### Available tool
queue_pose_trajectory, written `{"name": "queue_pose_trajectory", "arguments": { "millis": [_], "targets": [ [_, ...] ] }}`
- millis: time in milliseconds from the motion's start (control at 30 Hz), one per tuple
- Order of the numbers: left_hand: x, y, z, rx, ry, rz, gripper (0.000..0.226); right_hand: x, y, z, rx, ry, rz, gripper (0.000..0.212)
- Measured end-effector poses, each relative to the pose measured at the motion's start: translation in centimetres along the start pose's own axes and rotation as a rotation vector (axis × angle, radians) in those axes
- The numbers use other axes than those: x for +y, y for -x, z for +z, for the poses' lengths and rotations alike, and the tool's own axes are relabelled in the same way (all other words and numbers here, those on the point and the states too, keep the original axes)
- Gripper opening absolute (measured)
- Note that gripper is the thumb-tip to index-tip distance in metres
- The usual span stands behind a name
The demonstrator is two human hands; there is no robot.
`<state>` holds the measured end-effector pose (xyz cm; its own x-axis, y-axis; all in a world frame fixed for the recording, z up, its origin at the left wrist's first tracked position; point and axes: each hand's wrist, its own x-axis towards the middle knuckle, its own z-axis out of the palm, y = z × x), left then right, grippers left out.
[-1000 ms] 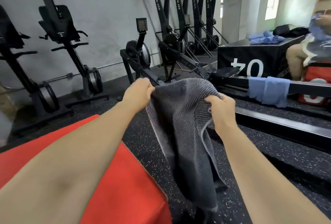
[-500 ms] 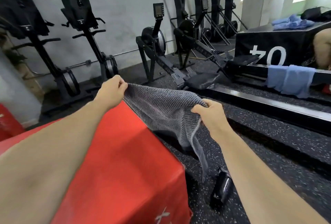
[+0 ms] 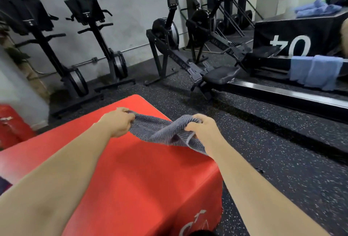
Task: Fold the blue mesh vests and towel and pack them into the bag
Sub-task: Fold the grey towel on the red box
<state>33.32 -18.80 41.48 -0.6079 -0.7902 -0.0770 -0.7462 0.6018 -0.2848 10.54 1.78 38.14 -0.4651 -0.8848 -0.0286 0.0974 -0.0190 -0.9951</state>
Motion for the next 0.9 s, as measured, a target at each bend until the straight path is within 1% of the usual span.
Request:
{"name": "queue_pose_trajectory", "arguments": {
  "millis": [67, 100, 200, 300, 367, 467, 500, 533, 567, 600, 700, 733, 800, 833, 867, 900],
  "targets": [
    [-0.9, 0.6, 1.3, -0.080, -0.051, 0.009, 0.037, 0.8, 0.8, 2.2, -0.075, 0.026, 0.012, 0.012],
    [-1.3, 1.1, 1.9, -0.100, -0.057, 0.010, 0.041, 1.3, 1.2, 3.3, -0.108, 0.029, 0.021, 0.015],
    [-3.1, 2.4, 4.0, -0.119, -0.023, 0.013, 0.047, 3.1, 2.2, 5.8, -0.180, 0.034, 0.073, 0.040],
    [-5.1, 3.3, 6.1, -0.142, 0.040, -0.004, 0.046, 4.4, 3.5, 7.9, -0.264, 0.124, 0.105, 0.047],
    [-6.1, 3.9, 7.1, -0.153, 0.039, -0.010, 0.043, 5.0, 4.5, 9.3, -0.337, 0.190, 0.110, 0.049],
    [-7.8, 4.7, 8.3, -0.159, 0.069, -0.040, 0.049, 6.1, 6.0, 11.6, -0.457, 0.323, 0.094, 0.042],
    [-8.2, 5.0, 8.7, -0.158, 0.121, -0.071, 0.049, 6.6, 6.4, 12.4, -0.492, 0.392, 0.075, 0.037],
    [-8.8, 5.2, 9.3, -0.168, 0.112, -0.073, 0.048, 7.0, 6.9, 13.3, -0.526, 0.465, 0.054, 0.028],
    [-9.5, 5.4, 9.8, -0.173, 0.116, -0.110, 0.046, 7.6, 7.2, 14.1, -0.556, 0.526, 0.036, 0.019],
    [-10.3, 5.7, 10.3, -0.185, 0.175, -0.164, 0.045, 8.1, 7.6, 15.0, -0.579, 0.564, 0.028, 0.014],
    [-12.1, 6.5, 11.6, -0.234, 0.201, -0.277, 0.041, 9.5, 8.7, 17.0, -0.606, 0.596, 0.014, 0.014],
    [-12.9, 6.6, 12.4, -0.246, 0.155, -0.294, 0.044, 9.9, 9.1, 17.6, -0.610, 0.605, 0.007, 0.012],
    [-13.5, 7.7, 13.1, -0.301, 0.055, -0.293, 0.060, 10.4, 10.1, 18.9, -0.629, 0.626, -0.003, 0.011],
    [-13.6, 8.2, 13.4, -0.316, 0.067, -0.294, 0.064, 10.7, 10.6, 19.6, -0.639, 0.638, -0.008, 0.013],
    [-13.6, 8.4, 13.7, -0.314, 0.037, -0.280, 0.062, 11.0, 11.0, 20.2, -0.646, 0.654, -0.016, 0.015],
    [-13.4, 8.8, 13.9, -0.291, 0.055, -0.284, 0.057, 11.3, 11.3, 20.8, -0.637, 0.671, -0.022, 0.016]
  ]
}}
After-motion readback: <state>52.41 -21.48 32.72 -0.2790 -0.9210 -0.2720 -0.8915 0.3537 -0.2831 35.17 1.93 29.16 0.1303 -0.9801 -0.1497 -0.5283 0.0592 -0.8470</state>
